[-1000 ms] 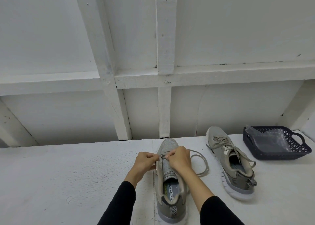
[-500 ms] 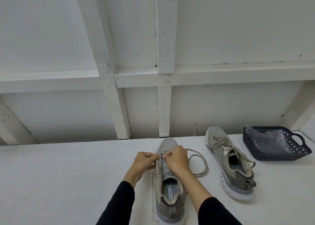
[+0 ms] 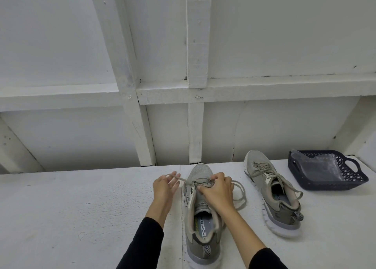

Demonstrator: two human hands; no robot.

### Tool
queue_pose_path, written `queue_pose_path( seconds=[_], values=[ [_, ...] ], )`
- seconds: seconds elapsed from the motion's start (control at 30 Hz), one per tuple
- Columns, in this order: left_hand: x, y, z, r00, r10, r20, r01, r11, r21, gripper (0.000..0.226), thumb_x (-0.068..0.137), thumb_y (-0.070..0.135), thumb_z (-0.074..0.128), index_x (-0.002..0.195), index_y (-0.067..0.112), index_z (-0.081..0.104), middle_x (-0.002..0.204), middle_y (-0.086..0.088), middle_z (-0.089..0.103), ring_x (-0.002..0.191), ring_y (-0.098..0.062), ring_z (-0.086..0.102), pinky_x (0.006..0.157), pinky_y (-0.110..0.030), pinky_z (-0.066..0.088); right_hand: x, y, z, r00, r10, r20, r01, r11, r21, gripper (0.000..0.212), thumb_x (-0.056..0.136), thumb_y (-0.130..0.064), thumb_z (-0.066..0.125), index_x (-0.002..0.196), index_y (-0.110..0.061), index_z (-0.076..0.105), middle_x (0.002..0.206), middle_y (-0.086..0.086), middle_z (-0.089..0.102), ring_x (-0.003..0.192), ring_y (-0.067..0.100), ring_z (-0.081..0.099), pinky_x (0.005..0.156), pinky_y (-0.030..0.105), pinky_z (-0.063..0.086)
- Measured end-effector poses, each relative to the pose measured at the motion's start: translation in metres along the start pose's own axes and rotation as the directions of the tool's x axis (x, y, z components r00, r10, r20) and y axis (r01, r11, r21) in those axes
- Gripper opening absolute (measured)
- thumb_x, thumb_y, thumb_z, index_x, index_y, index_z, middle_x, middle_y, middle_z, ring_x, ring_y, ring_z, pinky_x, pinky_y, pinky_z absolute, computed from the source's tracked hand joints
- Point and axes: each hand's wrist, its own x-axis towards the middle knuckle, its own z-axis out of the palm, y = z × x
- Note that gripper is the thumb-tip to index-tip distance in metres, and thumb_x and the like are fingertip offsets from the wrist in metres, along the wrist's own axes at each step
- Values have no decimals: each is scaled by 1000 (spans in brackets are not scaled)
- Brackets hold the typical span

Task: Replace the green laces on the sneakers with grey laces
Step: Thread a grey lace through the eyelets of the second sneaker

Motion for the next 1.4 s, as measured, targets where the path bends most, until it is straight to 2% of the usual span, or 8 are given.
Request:
queue_pose_path(
  seconds=[0.13,0.23,0.3,0.43,0.57,0.77,1.17,1.4],
  values=[
    [0,6,-13,962,273,5,-243,847,473,17,104,13,28,98,13,44,76,-4,47,59,-13,38,60,-28,41,-5,4,-1,993,113,-17,-112,993,49,70,69,-46,77,119,-18,37,125,6,37,122,26,35,100,35,35],
    [8,4,-32,795,387,467,-494,-33,869,22,103,40,35,106,30,56,84,8,57,79,-13,50,69,-32,41,-8,4,0,987,152,-56,-149,987,59,77,69,-47,79,124,-16,36,130,8,38,125,28,36,99,36,33],
    [14,5,-37,793,259,552,-525,-170,834,29,96,56,43,99,37,65,97,10,57,97,-14,43,80,-33,37,-9,4,2,984,169,-52,-165,983,81,74,70,-45,78,123,-16,36,130,9,38,125,29,35,99,38,32],
    [11,2,-32,890,140,434,-455,343,822,27,96,46,52,82,29,65,114,6,56,114,-16,40,90,-34,32,-11,3,6,982,183,-46,-178,980,85,60,72,-42,73,112,-18,36,126,8,41,123,29,35,97,39,33],
    [4,12,-21,972,63,226,-110,973,203,27,105,27,39,89,10,53,109,-5,68,107,-22,63,87,-37,48,-8,7,8,984,177,-35,-173,980,94,53,74,-45,71,109,-19,41,117,3,45,118,27,40,94,38,36],
    [6,13,-17,983,93,160,-122,975,185,28,106,26,38,83,11,46,70,-2,47,60,-12,45,63,-28,52,-6,25,1,993,83,-82,-67,981,180,13,91,-28,59,81,-20,59,79,-3,65,86,23,61,79,37,49],
    [0,-10,-8,953,142,269,-281,747,602,31,104,35,39,83,13,44,78,-2,46,62,-12,34,54,-25,29,4,31,-21,983,-128,-131,164,932,323,17,95,-16,58,78,-17,58,85,2,61,80,13,55,69,19,40],
    [1,-8,-7,952,161,262,-294,724,624,32,104,36,39,83,13,44,79,-1,48,63,-13,35,55,-25,30,12,6,-49,965,228,-125,24,401,916,21,105,-15,36,89,-12,49,77,9,62,72,19,60,71,28,50]
  ],
)
